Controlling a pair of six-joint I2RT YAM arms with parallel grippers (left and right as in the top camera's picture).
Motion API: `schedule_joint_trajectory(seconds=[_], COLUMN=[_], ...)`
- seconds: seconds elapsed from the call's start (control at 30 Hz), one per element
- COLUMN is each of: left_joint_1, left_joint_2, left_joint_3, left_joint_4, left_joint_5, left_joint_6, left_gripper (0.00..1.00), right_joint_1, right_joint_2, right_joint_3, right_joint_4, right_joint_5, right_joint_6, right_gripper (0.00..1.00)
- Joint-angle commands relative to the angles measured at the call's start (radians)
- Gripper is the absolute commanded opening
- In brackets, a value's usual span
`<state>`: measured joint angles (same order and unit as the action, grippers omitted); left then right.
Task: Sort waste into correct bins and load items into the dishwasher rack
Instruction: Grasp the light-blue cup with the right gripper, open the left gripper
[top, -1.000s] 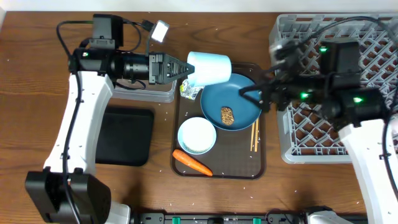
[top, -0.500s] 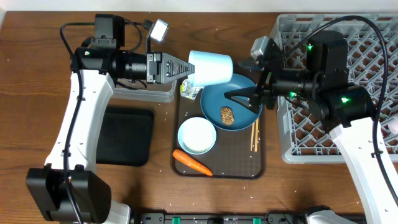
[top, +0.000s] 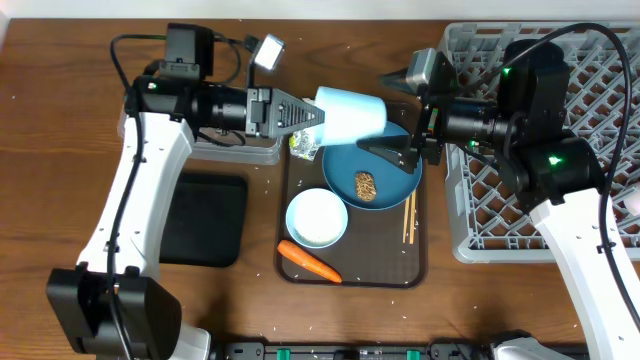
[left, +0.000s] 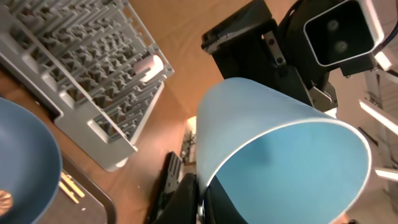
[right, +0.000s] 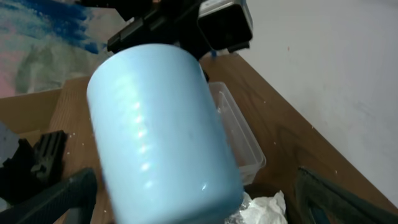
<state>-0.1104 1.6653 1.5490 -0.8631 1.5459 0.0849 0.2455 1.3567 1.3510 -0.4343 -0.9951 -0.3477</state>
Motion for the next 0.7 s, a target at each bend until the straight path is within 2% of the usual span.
schedule_joint_trajectory(seconds=[0.0, 0.33, 0.53, 0.67], left_joint_1=[-0.013, -0.014, -0.014, -0.014], left_joint_2=[-0.005, -0.046, -0.092, -0.111], left_joint_3=[0.000, 0.000, 0.000, 0.000], left_joint_4=[0.002, 0.071, 0.151, 0.167], left_joint_5=[0.027, 0.027, 0.027, 0.027], left_joint_6=[-0.019, -0.142, -0.217, -0.225], left_gripper=[0.06, 0.07, 0.06, 0.06], right_joint_1=[0.010, 0.010, 0.010, 0.011], right_joint_2=[0.006, 0.024, 0.024, 0.024], right_joint_3=[0.003, 0.003, 0.003, 0.003], right_joint_4=[0.005, 0.005, 0.008, 0.016], right_joint_5=[-0.037, -0.318, -0.343, -0.375], right_joint_6=[-0.011, -0.070, -0.072, -0.072], right_gripper=[0.95, 0.95, 0.94, 0.92])
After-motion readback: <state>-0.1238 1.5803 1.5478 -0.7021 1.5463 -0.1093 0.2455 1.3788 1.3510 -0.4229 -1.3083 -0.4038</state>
